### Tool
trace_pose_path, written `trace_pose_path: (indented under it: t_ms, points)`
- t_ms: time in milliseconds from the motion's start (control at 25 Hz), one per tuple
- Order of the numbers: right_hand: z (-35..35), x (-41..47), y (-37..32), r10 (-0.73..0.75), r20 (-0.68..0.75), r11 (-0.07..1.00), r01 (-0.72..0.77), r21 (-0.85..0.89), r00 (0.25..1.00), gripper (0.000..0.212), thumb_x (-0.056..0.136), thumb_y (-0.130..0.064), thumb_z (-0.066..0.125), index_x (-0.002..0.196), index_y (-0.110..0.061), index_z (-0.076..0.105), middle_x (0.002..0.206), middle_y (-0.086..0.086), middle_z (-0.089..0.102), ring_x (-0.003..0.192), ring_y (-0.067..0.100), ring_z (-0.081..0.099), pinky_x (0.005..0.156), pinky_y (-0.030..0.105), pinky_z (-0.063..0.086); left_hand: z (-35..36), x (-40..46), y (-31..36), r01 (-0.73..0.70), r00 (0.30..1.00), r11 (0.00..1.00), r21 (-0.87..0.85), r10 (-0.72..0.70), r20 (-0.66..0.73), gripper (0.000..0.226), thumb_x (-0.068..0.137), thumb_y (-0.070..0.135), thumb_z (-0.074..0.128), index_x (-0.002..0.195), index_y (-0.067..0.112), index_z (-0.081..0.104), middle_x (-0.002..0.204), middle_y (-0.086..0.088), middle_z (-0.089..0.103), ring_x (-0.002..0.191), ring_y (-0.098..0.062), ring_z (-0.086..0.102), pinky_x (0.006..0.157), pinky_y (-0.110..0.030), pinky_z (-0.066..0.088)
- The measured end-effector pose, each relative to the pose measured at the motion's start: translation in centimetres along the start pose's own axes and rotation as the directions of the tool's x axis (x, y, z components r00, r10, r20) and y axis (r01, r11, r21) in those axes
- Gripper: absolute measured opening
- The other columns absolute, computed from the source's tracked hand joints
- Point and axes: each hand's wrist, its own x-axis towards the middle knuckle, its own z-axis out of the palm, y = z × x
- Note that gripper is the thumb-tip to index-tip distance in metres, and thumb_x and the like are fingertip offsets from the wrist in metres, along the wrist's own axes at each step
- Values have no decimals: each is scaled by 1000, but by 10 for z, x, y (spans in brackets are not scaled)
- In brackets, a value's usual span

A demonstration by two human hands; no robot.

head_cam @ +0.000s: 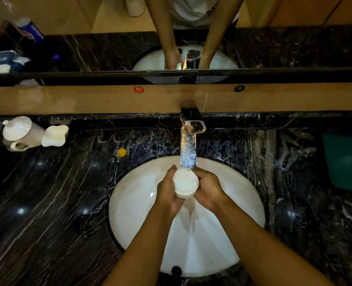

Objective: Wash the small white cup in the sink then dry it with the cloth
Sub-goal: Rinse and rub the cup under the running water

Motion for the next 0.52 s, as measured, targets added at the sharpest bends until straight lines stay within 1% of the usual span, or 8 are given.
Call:
trace_pose_path:
  t_ms: [80, 160, 240, 280, 360, 440, 480, 520]
  points:
    - [-4, -5, 4, -70, 69, 992, 62, 109, 995, 34, 100, -7, 47, 129, 0, 64, 124, 23, 72, 106, 33, 71, 94, 44, 57, 4, 3, 2, 69, 997, 985, -156, -72, -12, 34, 97, 26, 54, 122, 5, 63, 113, -20, 69, 98, -37, 67, 81, -47, 56]
    - [-10, -6, 9, -146, 124, 987, 137, 84, 981, 40, 96, 2, 50, 132, -9, 64, 125, 17, 73, 107, 27, 72, 88, 36, 59, 8, 6, 2, 119, 991, 965, -235, -129, -29, 34, 100, 22, 43, 125, 6, 60, 120, -22, 64, 108, -38, 62, 84, -50, 53]
    - [-11, -7, 12, -221, 120, 967, 233, -100, 968, 43, 96, 4, 54, 133, -15, 64, 123, 10, 75, 107, 22, 74, 82, 28, 60, 10, 8, 0, 160, 985, 947, -280, -171, -16, 39, 105, 30, 38, 128, 6, 58, 127, -22, 64, 116, -39, 62, 92, -53, 52]
    - [-10, -5, 11, -264, 57, 935, 270, -230, 963, 39, 97, 0, 55, 132, -14, 66, 120, 8, 76, 106, 21, 74, 81, 28, 60, 11, 7, -2, 170, 984, 942, -289, -179, -6, 41, 106, 33, 37, 129, 6, 58, 127, -22, 65, 114, -38, 63, 90, -53, 54]
    - [-6, 2, 6, -340, -99, 860, 266, -436, 935, 29, 99, -9, 57, 124, -10, 70, 117, 10, 76, 105, 26, 74, 87, 37, 62, 11, 6, -8, 136, 990, 967, -215, -139, 3, 37, 105, 30, 40, 126, 6, 59, 117, -21, 69, 98, -35, 69, 73, -48, 58]
    - [-3, 9, 3, -319, -211, 855, 185, -484, 924, 24, 99, -15, 58, 119, -7, 71, 116, 13, 75, 103, 30, 73, 91, 48, 60, 11, 6, -12, 50, 999, 997, -50, -51, -7, 30, 104, 26, 48, 120, 5, 62, 106, -19, 74, 89, -33, 72, 66, -44, 61]
    - [-3, 10, 2, -301, -227, 862, 163, -479, 926, 24, 100, -17, 58, 118, -7, 71, 114, 14, 76, 100, 30, 74, 87, 48, 62, 11, 8, -13, -12, 1000, 999, 52, 12, -11, 28, 103, 24, 51, 119, 5, 63, 106, -20, 74, 89, -32, 73, 66, -43, 62]
    - [-3, 11, 0, -282, -213, 869, 155, -470, 935, 25, 101, -18, 56, 118, -8, 71, 112, 13, 76, 96, 30, 74, 78, 43, 63, 12, 9, -12, -72, 997, 987, 142, 75, -10, 26, 102, 21, 54, 120, 5, 64, 108, -21, 74, 88, -32, 73, 62, -41, 61]
